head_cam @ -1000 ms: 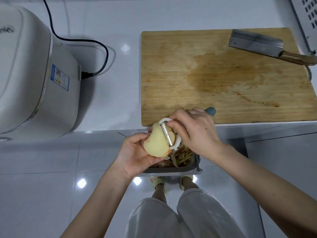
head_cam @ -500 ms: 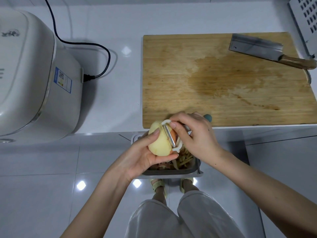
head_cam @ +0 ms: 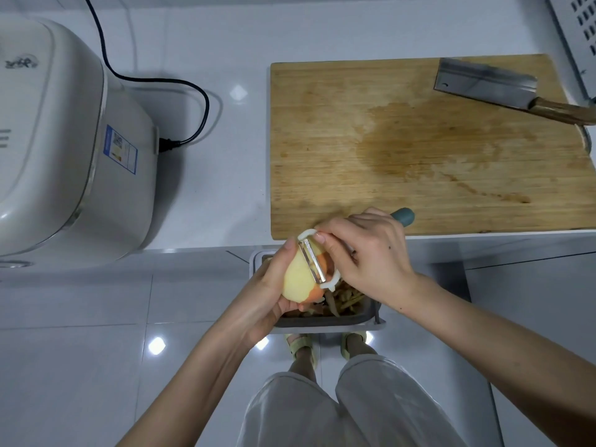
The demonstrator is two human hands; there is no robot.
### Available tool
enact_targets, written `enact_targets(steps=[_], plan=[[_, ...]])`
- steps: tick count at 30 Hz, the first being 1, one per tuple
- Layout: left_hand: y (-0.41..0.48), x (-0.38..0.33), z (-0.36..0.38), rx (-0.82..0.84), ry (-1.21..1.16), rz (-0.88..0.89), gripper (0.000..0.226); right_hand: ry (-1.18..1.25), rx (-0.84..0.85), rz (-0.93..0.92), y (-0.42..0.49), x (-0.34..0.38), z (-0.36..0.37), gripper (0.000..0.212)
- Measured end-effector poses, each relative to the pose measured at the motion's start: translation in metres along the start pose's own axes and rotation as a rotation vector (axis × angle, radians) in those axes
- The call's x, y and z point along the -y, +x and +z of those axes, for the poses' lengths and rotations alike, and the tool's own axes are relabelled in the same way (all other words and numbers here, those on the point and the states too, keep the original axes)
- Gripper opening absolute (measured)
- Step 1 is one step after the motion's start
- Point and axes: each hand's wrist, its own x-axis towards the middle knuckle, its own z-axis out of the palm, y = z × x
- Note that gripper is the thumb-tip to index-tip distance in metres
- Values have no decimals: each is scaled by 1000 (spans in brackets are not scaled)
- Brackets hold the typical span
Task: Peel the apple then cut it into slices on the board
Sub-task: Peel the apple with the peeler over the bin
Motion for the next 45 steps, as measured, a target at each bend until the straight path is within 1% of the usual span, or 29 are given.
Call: enact_targets(steps=[5, 8, 11, 14, 16, 18, 19, 20, 21, 23, 24, 25, 27, 28, 30, 32, 34, 35, 37, 38, 39, 41, 42, 43, 45], plan=[[-2, 2, -6, 0, -7, -14, 45, 73, 45, 65, -6, 0, 8, 20], [-2, 7, -12, -11, -31, -23, 48, 113, 54, 110, -13, -3, 14, 20], [-3, 7, -20, -29, -160, -40, 53, 69, 108, 172, -22, -14, 17, 22], [0, 3, -27, -3, -255, 2, 57, 33, 185, 268, -31, -18, 22, 22], [0, 3, -31, -1, -307, 5, 56, 13, 275, 404, -32, -14, 24, 19], [0, 6, -37, 8, -352, -6, 66, 67, 421, 588, -29, -12, 24, 15], [1, 7, -39, 19, -369, -8, 76, 153, 469, 693, -25, -11, 23, 16], [1, 9, -42, 37, -371, -4, 83, 299, 486, 819, -22, -10, 21, 18], [2, 11, -45, 61, -355, 5, 86, 489, 483, 969, -18, -8, 19, 21], [4, 16, -47, 91, -281, 21, 83, 881, 492, 1275, -11, -3, 16, 24], [5, 17, -47, 89, -256, 24, 78, 1005, 503, 1386, -9, 0, 16, 26], [4, 19, -47, 81, -244, 23, 72, 1070, 517, 1458, -7, 3, 16, 28], [4, 21, -45, 77, -252, -8, 62, 1088, 511, 1514, -8, 7, 22, 31], [4, 21, -43, 73, -256, -38, 59, 1066, 482, 1503, -10, 9, 24, 31], [4, 19, -38, 35, -198, -85, 55, 959, 431, 1388, -18, 12, 28, 34], [4, 19, -37, -1, -115, -99, 56, 858, 398, 1264, -25, 16, 28, 40], [2, 18, -38, -4, -59, -100, 60, 783, 392, 1148, -27, 17, 26, 40], [1, 18, -39, 1, -23, -91, 61, 703, 402, 1038, -26, 17, 24, 39], [0, 17, -41, 24, 82, -52, 66, 424, 419, 728, -25, 9, 25, 31], [0, 17, -41, 36, 133, -29, 68, 275, 396, 560, -21, 5, 23, 26], [-1, 16, -40, 47, 179, -8, 69, 176, 344, 391, -16, 1, 22, 24], [-1, 12, -37, 65, 270, 20, 69, 128, 269, 95, -3, -4, 19, 24], [1, 11, -36, 71, 319, 28, 69, 120, 261, -25, 4, -4, 18, 23], [1, 10, -34, 76, 360, 38, 67, 112, 270, -124, 9, -4, 18, 22], [2, 8, -31, 83, 411, 77, 61, 86, 287, -250, 16, -3, 19, 22]])
